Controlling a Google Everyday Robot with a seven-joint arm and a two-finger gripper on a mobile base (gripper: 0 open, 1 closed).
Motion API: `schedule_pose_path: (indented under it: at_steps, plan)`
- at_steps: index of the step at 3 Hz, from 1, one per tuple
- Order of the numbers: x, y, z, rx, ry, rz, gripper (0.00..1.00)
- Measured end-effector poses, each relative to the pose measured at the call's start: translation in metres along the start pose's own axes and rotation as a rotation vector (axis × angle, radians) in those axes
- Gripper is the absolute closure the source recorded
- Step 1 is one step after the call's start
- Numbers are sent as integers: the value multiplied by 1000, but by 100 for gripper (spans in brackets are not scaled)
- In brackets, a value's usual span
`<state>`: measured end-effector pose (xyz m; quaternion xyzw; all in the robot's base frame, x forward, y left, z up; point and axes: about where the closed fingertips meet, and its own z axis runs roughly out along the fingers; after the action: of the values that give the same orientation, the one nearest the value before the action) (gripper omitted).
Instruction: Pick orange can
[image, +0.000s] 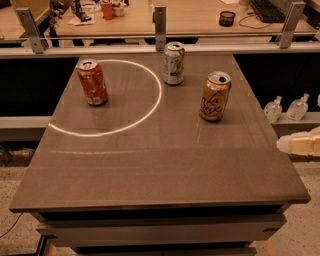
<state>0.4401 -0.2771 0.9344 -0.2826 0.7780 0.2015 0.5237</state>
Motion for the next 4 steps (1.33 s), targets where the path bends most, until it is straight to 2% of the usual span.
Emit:
schedule_pose_path:
  at_steps: [1,2,3,4]
  plan:
    - [-4,7,11,-46,-71,-30,0]
    - [4,13,31,-88,-60,-56,0]
    - [1,12,37,-87,-59,-54,0]
    - [3,3,47,-31,-60,-48,0]
